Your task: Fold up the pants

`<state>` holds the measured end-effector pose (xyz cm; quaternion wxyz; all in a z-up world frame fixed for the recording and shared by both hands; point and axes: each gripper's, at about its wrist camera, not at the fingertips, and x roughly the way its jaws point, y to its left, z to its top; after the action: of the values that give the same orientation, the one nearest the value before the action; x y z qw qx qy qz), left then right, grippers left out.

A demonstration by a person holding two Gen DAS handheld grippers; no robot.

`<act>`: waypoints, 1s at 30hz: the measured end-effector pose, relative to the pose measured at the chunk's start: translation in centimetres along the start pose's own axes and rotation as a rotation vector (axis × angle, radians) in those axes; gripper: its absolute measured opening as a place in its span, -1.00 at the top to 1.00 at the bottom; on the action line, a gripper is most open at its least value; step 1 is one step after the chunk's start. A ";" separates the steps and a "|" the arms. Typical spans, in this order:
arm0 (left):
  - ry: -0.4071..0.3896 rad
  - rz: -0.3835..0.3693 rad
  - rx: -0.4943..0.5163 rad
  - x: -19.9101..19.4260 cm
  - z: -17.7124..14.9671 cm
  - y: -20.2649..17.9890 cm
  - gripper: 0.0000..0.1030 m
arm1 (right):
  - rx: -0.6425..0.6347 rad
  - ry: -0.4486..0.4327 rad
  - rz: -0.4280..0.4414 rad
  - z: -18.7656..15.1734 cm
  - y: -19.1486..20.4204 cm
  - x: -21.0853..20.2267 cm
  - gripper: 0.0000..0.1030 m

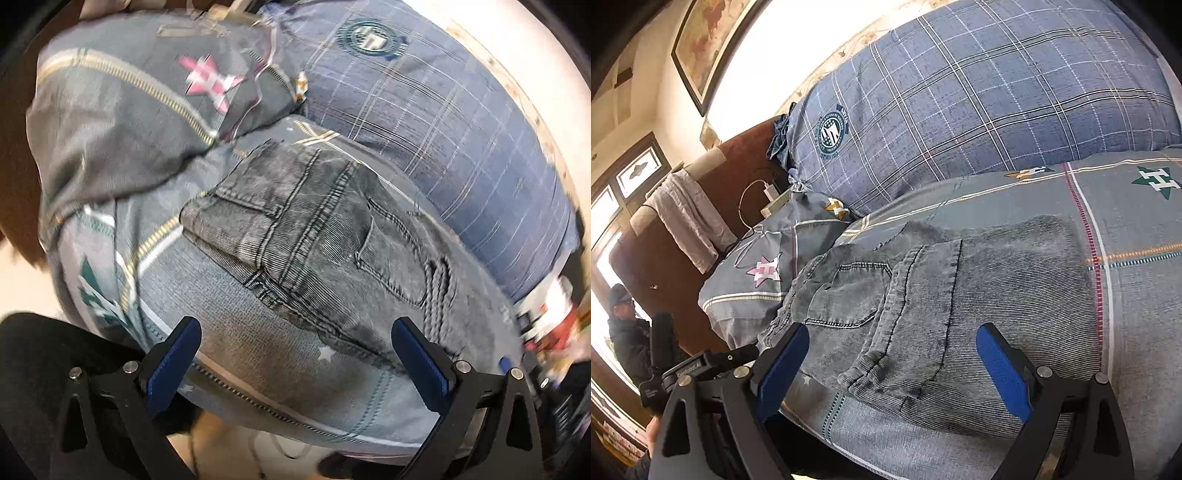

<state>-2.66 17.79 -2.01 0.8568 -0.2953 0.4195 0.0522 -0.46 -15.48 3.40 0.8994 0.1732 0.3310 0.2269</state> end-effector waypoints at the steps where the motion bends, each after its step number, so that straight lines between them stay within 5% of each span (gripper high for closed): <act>1: 0.010 -0.034 -0.044 0.3 0.4 0.7 -0.99 | 0.001 -0.002 -0.004 0.0 0.0 0.0 -0.82; 6: 0.045 -0.125 -0.179 2.2 1.9 3.0 -0.99 | -0.032 -0.008 -0.019 -0.1 0.8 0.0 -0.82; 10: 0.119 -0.274 -0.345 4.8 2.9 5.1 -0.98 | -0.056 0.002 -0.037 -0.4 1.3 0.6 -0.82; 15: 0.097 -0.354 -0.426 5.4 3.9 6.1 -0.98 | -0.076 0.009 -0.054 -0.7 1.8 1.3 -0.82; 26: 0.065 -0.378 -0.508 7.4 5.8 6.4 -0.97 | -0.067 0.014 -0.062 -0.7 1.2 1.7 -0.82; 30: 0.070 -0.385 -0.526 7.5 6.0 7.4 -0.73 | -0.065 0.017 -0.064 -0.7 1.2 1.7 -0.82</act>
<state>3.79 26.02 -8.22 0.7304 -0.5821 0.3570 -0.0144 -0.16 -13.50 2.52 0.9085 0.1314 0.3365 0.2102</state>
